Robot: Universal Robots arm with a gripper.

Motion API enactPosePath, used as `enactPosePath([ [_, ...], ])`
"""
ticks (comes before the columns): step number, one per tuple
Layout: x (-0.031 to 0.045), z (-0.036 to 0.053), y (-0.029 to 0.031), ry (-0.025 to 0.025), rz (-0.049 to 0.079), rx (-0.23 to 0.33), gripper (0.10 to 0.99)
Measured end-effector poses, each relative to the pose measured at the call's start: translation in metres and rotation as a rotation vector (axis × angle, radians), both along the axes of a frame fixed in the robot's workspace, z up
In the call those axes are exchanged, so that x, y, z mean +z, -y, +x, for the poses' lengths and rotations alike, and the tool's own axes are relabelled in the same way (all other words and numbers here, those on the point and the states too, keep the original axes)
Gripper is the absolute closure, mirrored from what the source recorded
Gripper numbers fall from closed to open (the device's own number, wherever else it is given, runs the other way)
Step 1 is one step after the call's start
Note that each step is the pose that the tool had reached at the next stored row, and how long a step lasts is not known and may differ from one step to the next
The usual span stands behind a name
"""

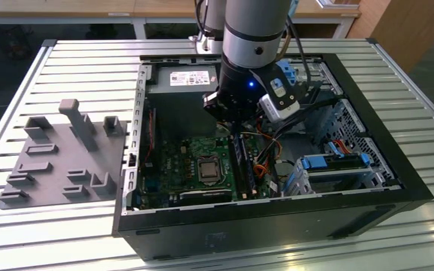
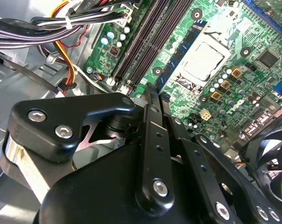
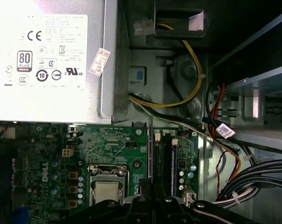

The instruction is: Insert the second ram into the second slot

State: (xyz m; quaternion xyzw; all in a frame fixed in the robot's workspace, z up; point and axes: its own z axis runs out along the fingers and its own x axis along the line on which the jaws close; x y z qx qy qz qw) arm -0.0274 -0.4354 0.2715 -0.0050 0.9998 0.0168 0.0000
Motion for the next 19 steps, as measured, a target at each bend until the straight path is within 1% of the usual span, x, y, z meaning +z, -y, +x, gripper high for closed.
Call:
enactPosePath([
  [19, -0.0073, 0.0, 0.0, -0.001, 0.0, 0.0, 0.949],
])
